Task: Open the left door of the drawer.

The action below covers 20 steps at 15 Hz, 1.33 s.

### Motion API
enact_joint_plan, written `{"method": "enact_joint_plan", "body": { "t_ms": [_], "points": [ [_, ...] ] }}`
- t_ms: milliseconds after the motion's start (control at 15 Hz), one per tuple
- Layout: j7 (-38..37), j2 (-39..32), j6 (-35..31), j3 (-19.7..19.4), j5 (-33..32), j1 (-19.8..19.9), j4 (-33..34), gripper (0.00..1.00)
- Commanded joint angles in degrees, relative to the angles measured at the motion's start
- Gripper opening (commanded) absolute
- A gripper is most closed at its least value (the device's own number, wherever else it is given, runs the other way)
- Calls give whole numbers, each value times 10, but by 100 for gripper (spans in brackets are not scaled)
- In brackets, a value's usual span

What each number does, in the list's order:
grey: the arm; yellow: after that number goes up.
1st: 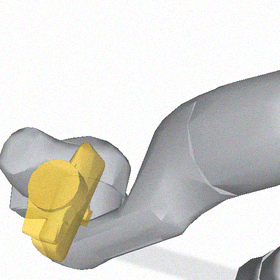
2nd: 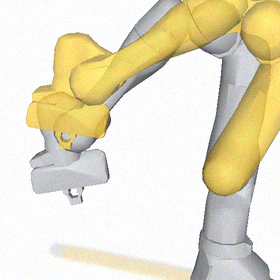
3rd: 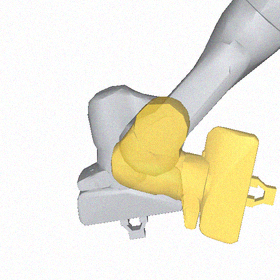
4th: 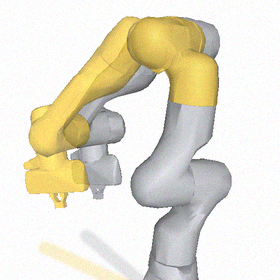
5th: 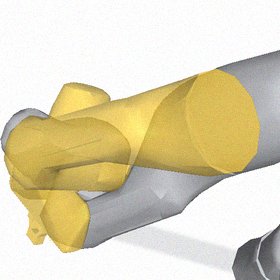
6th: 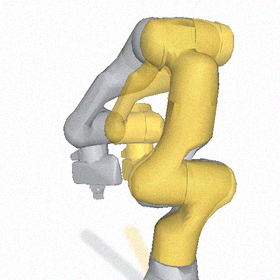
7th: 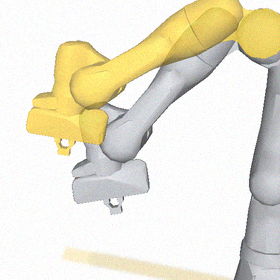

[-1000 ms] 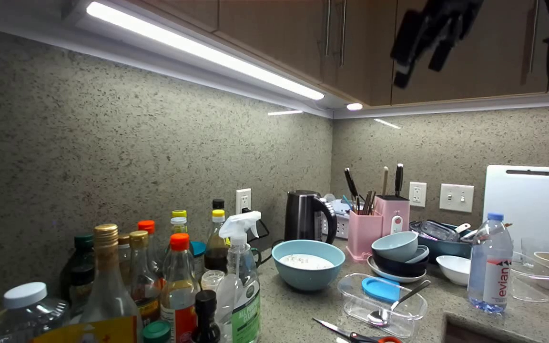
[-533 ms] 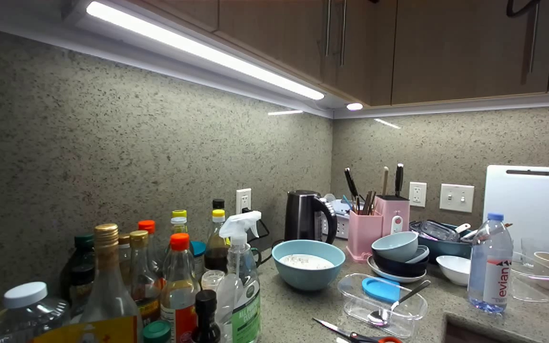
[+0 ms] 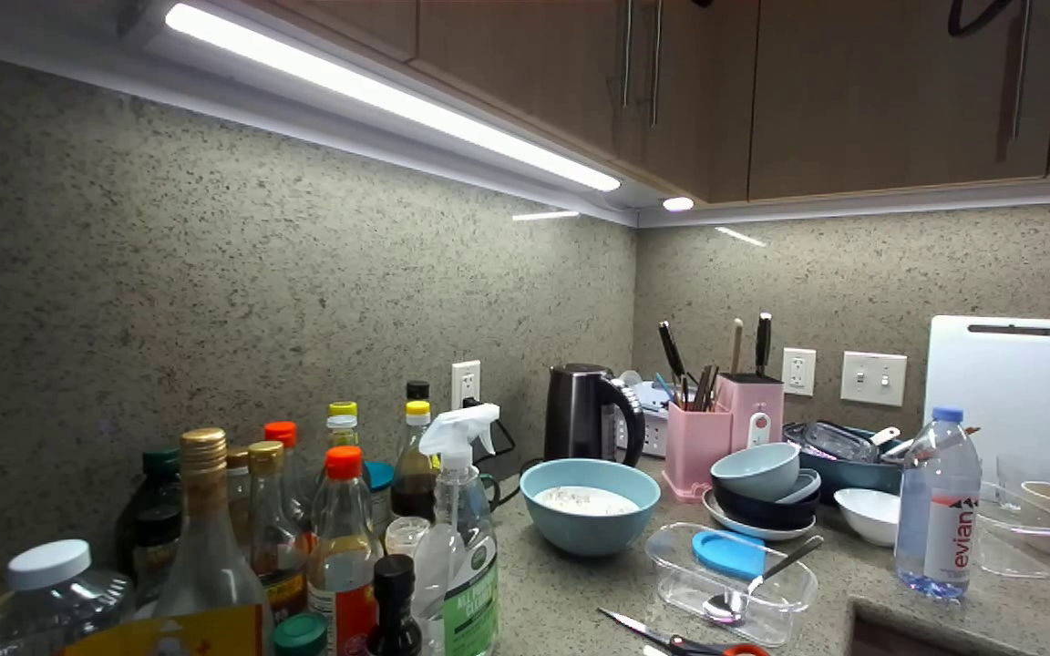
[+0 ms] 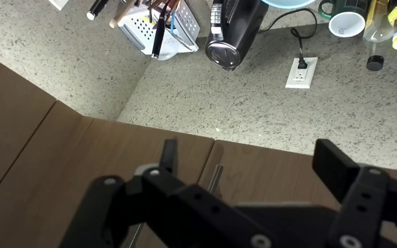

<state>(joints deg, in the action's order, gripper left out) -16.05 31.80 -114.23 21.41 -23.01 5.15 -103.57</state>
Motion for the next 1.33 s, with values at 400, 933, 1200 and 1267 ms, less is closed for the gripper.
{"method": "enact_joint_plan", "body": {
  "t_ms": [400,933,1200,1267],
  "points": [
    [-80,-176,120,13,-75,18,277,100],
    [15,-198,53,-22,30,-1,288,100],
    [-32,-254,69,-44,-24,-38,350,100],
    [-14,-221,61,-39,0,-23,310,100]
  ]
}}
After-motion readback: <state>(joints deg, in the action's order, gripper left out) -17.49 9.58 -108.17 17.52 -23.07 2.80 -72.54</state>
